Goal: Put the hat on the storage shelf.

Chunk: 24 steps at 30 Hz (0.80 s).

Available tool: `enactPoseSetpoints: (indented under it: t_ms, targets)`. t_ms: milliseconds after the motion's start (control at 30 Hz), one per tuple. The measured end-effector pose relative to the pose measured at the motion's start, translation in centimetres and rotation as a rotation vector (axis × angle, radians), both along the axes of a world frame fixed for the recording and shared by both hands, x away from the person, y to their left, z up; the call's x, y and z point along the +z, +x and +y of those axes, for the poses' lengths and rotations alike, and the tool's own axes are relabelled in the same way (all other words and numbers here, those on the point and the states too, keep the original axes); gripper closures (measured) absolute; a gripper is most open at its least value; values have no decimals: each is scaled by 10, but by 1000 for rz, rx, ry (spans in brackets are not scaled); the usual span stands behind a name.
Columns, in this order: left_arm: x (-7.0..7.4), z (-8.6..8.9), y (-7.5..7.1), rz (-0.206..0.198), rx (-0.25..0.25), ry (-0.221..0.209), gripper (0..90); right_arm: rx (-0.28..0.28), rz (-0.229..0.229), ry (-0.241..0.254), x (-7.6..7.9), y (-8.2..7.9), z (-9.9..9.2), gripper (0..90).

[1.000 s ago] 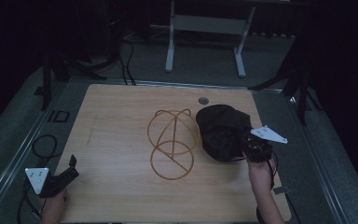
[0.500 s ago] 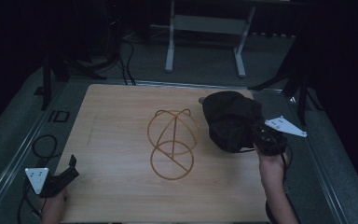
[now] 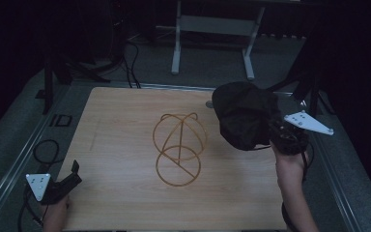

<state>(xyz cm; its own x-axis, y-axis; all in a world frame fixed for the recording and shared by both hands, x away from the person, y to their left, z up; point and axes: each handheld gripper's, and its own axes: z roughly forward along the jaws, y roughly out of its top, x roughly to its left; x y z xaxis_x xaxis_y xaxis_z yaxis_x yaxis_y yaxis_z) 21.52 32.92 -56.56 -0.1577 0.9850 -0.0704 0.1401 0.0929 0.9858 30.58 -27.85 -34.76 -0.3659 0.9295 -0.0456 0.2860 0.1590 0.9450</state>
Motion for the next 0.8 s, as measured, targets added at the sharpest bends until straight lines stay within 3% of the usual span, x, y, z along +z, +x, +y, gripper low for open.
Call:
enactPoseSetpoints:
  t_ms: [333,800]
  targets:
    - [0,0,0,0,0,0,6,31,-37,12,27,-2,9,878]
    - [0,0,0,1,-1,1,6,100,-66,15,41,-8,36,878]
